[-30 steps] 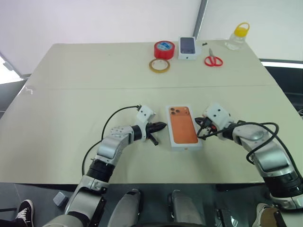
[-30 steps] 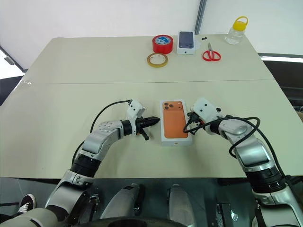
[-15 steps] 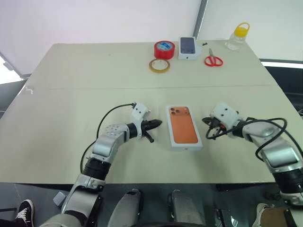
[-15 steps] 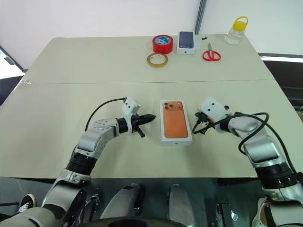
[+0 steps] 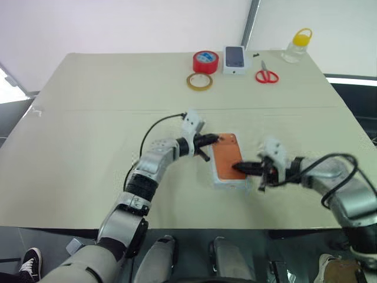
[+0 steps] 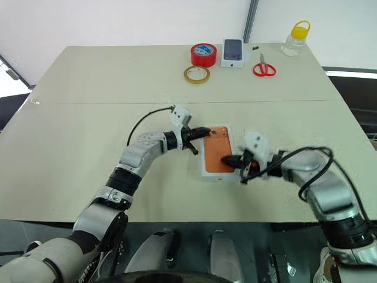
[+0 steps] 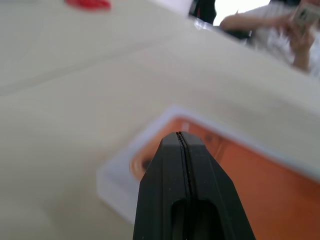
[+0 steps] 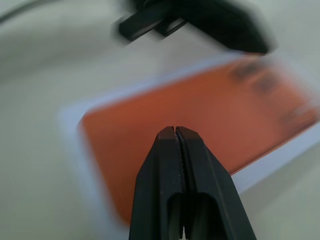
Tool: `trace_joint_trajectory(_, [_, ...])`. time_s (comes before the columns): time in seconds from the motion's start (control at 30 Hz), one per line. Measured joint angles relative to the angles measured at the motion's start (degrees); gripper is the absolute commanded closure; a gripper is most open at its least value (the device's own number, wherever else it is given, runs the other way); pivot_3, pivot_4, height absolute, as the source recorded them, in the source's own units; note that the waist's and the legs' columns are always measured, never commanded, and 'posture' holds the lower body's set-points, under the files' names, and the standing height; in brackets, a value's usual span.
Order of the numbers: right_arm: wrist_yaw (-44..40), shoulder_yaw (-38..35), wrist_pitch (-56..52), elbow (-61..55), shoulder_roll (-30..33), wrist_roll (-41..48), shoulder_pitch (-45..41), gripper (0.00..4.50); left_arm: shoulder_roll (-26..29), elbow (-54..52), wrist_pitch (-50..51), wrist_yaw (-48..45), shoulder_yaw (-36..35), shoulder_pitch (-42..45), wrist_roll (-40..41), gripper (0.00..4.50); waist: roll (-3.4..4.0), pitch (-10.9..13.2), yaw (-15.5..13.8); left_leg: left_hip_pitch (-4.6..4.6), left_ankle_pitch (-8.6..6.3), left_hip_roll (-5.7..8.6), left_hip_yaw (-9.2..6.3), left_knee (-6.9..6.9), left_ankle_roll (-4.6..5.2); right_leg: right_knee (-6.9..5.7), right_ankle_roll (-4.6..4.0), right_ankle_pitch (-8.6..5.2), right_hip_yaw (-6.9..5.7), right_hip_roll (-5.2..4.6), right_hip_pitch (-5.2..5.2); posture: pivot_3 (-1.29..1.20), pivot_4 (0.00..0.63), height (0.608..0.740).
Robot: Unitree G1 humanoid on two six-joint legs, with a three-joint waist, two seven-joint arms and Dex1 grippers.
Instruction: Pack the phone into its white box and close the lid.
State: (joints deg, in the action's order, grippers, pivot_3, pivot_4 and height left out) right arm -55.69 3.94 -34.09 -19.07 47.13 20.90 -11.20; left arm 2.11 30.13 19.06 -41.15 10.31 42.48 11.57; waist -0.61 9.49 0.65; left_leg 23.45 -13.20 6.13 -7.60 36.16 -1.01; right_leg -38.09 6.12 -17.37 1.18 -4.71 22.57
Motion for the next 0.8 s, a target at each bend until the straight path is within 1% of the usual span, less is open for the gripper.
trace_joint_trajectory(0.13, [0.4,2.9,4.5,-2.3,2.1,-5.2,1.7,4.46,0.4,1.0,-2.3,-0.7,1.5,-0.2,-2.3,4.50,-0.13,-0.2,-0.1,-0.17,-0.01,-0.03,-0.02,-0.02,-0.01,0.04,0.02,-0.01,-0.05,0.02,-0.22,0.00,0.150,0.740])
trace_joint_trajectory(0.27, [1.2,3.1,4.0,-2.3,1.1,-6.0,1.2,4.46,1.0,0.2,-2.4,-1.6,1.4,-1.0,-2.4,4.50,-0.28,-0.3,0.0,-0.20,-0.02,-0.06,-0.04,-0.02,0.00,0.05,0.03,-0.02,-0.04,0.03,-0.25,0.00,0.150,0.740])
trace_joint_trajectory(0.33, [2.0,3.0,2.0,-1.4,-0.7,-5.2,-0.5,4.46,1.1,0.1,-2.5,-1.6,1.0,-1.2,-2.3,4.50,-0.28,-0.3,0.1,-0.20,-0.02,-0.05,-0.04,-0.02,0.00,0.03,0.02,-0.01,-0.03,0.03,-0.23,0.00,0.150,0.740])
trace_joint_trajectory(0.37, [2.9,2.3,0.4,-0.1,-2.9,-4.0,-2.4,4.46,1.0,-0.1,-2.2,-1.5,0.2,-1.2,-1.9,4.50,-0.29,-0.3,0.2,-0.18,-0.02,-0.05,-0.04,-0.02,0.00,0.01,0.01,-0.01,-0.02,0.03,-0.19,0.00,0.150,0.740])
trace_joint_trajectory(0.43, [4.9,0.1,-3.3,1.5,-6.3,-0.8,-6.5,4.46,1.0,-1.7,-0.5,-1.7,-1.3,-1.9,0.2,4.50,-0.27,-0.3,0.3,-0.08,-0.01,-0.05,-0.04,-0.02,-0.02,-0.04,0.01,-0.01,0.04,0.02,-0.05,0.00,0.150,0.740])
trace_joint_trajectory(0.47, [5.7,-1.0,-4.4,1.6,-6.9,0.3,-8.1,4.46,1.1,-2.4,0.3,-1.8,-2.0,-2.2,1.0,4.50,-0.26,-0.3,0.2,0.00,0.00,-0.05,-0.04,-0.02,-0.03,-0.05,0.01,-0.01,0.06,0.02,0.06,0.00,0.150,0.740])
trace_joint_trajectory(0.5, [7.0,-2.4,-5.6,2.1,-7.9,1.1,-10.3,4.49,1.8,-4.5,1.8,-2.1,-3.2,-3.0,2.3,4.25,-0.29,-0.3,0.1,0.02,0.02,-0.05,-0.06,-0.03,-0.06,-0.05,0.01,-0.01,0.06,0.03,0.09,0.00,0.150,0.740])
trace_joint_trajectory(0.57, [8.2,-4.8,-7.8,3.3,-8.8,3.1,-12.5,3.95,4.3,-9.5,3.8,-2.6,-5.0,-4.7,4.3,3.68,-0.30,-0.2,0.0,0.03,0.16,-0.05,-0.06,-0.09,-0.30,-0.04,0.00,-0.01,0.07,0.02,0.11,0.00,0.150,0.740])
trace_joint_trajectory(0.6, [8.4,-5.3,-8.3,4.3,-8.9,3.5,-12.9,3.63,6.5,-12.9,4.6,-2.7,-5.8,-5.9,5.0,3.17,-0.31,-0.2,0.0,0.03,0.16,-0.06,-0.06,-0.10,-0.30,-0.02,0.00,-0.01,0.07,0.03,0.11,0.00,0.150,0.740])
trace_joint_trajectory(0.67, [8.5,-5.3,-7.3,6.5,-8.7,3.1,-12.5,2.66,10.5,-18.1,6.0,-3.3,-7.7,-8.6,6.1,2.21,-0.29,-0.2,0.0,0.03,0.16,-0.05,-0.05,-0.09,-0.30,-0.02,0.00,-0.01,0.10,0.01,0.10,0.00,0.150,0.740])
trace_joint_trajectory(0.8, [6.9,-5.5,-3.5,11.4,-6.4,1.7,-11.3,0.53,19.1,-27.0,8.8,-4.6,-12.0,-16.1,8.4,0.11,-0.24,-0.2,0.1,0.02,0.02,-0.03,-0.03,-0.08,-0.06,-0.05,-0.02,0.00,0.12,0.00,0.12,0.00,0.150,0.740])
